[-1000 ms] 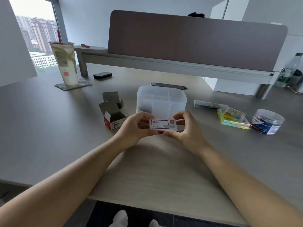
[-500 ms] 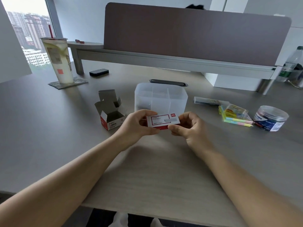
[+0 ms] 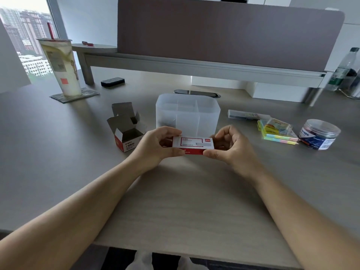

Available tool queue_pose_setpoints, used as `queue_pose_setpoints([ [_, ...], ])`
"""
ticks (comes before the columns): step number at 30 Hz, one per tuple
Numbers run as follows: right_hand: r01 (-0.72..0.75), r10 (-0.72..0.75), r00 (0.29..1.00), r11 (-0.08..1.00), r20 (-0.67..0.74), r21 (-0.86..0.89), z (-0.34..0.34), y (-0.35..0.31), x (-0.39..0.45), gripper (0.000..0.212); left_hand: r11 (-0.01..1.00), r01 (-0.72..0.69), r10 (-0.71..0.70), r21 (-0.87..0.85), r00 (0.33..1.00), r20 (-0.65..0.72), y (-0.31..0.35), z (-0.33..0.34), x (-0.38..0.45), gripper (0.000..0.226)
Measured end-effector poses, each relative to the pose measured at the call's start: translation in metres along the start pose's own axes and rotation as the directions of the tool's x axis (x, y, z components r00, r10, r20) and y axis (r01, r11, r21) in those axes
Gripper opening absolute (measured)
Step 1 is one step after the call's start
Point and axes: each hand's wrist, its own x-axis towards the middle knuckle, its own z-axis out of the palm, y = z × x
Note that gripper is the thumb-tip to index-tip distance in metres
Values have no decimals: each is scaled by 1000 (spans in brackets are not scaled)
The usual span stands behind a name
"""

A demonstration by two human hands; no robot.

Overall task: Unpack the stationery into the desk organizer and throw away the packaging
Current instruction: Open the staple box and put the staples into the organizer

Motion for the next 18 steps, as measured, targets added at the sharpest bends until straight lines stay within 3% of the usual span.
queue_pose_setpoints([
  [6,52,19,980,936,197,-349,5,2,-1,49,991,-9,-1,131,997,79,1,-1,-6,47],
  [12,85,21,970,903,241,-421,7,0,-3,42,981,-9,-12,193,994,105,0,2,-7,41],
  [18,89,24,975,870,221,-485,-3,4,0,43,926,-44,-8,374,991,136,-1,-1,-5,52],
])
